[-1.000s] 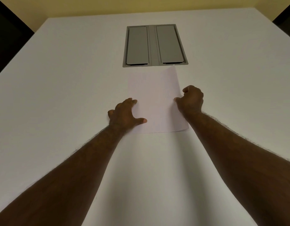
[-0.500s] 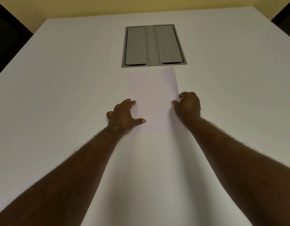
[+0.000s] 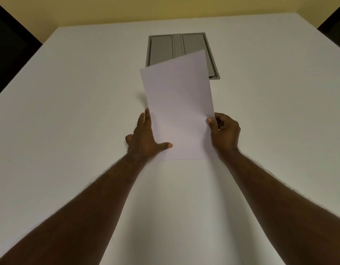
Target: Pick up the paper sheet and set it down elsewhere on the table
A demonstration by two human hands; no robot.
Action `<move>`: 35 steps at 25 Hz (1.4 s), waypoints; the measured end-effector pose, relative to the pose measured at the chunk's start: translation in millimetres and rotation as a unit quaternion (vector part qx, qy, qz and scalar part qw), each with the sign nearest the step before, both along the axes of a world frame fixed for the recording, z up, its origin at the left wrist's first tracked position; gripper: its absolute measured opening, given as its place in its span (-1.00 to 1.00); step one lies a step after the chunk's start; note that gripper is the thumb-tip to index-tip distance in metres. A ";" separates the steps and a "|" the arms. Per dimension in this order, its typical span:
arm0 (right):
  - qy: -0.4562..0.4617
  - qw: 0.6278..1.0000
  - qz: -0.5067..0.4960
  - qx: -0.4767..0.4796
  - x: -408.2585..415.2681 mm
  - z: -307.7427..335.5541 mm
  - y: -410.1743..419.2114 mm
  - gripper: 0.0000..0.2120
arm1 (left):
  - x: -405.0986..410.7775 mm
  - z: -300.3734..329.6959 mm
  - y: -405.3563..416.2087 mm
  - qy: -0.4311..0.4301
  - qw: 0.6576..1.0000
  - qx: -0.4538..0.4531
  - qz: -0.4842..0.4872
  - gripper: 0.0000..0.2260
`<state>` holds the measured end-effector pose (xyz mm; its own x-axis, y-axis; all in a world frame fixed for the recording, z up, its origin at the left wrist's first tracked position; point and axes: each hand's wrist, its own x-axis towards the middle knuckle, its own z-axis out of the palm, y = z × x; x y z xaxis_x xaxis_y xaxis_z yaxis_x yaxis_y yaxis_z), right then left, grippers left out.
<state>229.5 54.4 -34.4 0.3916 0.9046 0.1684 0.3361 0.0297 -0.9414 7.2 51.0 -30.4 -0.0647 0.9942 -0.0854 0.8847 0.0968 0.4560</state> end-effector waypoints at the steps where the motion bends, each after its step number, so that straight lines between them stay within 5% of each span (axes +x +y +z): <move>1: 0.032 0.999 -0.001 0.011 -0.6 0.0 -2.2 -0.89 | -0.5 0.2 -3.5 0.006 1.000 0.007 0.004 0.20; 3: 0.088 0.996 0.001 0.019 -2.2 3.3 -5.0 -0.90 | -1.9 2.3 -8.9 0.011 1.000 0.026 0.012 0.21; 5: 0.138 0.990 0.004 0.017 -2.4 6.5 -8.9 -0.90 | -1.2 8.2 -9.1 -0.078 0.993 0.061 0.062 0.10; 8: 0.193 0.981 0.018 0.021 0.3 18.5 -19.4 -0.90 | -1.5 39.7 -1.6 -0.329 0.922 0.131 0.159 -0.31; 13: 0.222 0.974 0.033 0.030 -2.2 52.8 -56.6 -0.88 | -15.3 105.4 -21.1 -0.422 0.860 0.236 0.164 -0.89; 22: 0.215 0.973 0.008 0.081 -3.3 157.9 -152.5 -0.90 | -14.4 192.6 -118.6 -0.467 0.863 0.177 0.081 -0.80; 35: 0.161 0.984 -0.024 0.071 20.1 265.7 -362.1 -0.93 | -9.6 289.0 -284.9 -0.531 0.838 0.125 -0.014 -0.97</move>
<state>249.6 -307.8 231.3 0.4871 0.8600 0.1522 0.0257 0.1601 -0.9868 -2.4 -233.9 258.6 -0.0602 0.9894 0.1324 -0.0322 -0.1345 0.9904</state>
